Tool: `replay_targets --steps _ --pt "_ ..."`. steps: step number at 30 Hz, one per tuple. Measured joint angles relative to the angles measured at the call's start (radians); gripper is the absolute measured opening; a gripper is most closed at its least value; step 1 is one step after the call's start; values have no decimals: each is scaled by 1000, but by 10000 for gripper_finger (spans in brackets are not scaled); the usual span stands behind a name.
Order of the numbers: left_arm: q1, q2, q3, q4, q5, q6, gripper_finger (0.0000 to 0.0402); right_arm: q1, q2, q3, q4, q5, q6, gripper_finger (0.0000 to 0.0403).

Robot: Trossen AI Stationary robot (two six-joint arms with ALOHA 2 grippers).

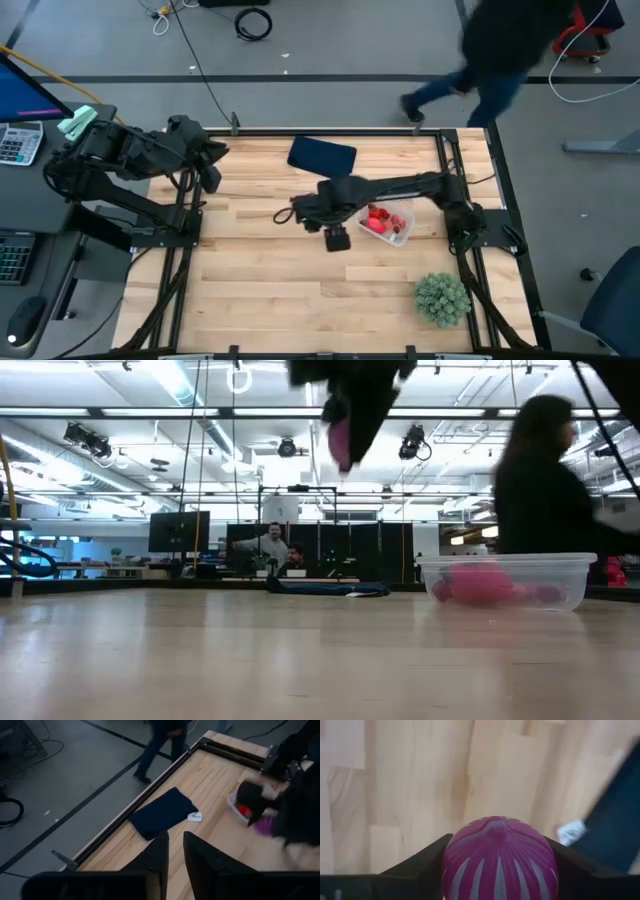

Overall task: Pick and placing Produce into tupperware
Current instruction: Put the onion into the transparent bin

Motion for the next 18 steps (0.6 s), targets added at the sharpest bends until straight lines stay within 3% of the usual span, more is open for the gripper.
replay_targets --steps 7,13,18 --pt "0 0 0 -46 0 -52 61 -21 -205 2 -108 198 163 266" --pt "-1 0 0 -85 0 -79 68 -36 -385 -54 -154 210 290 266" --pt "-1 0 0 -91 0 -79 66 -34 -578 -269 -154 206 420 266"
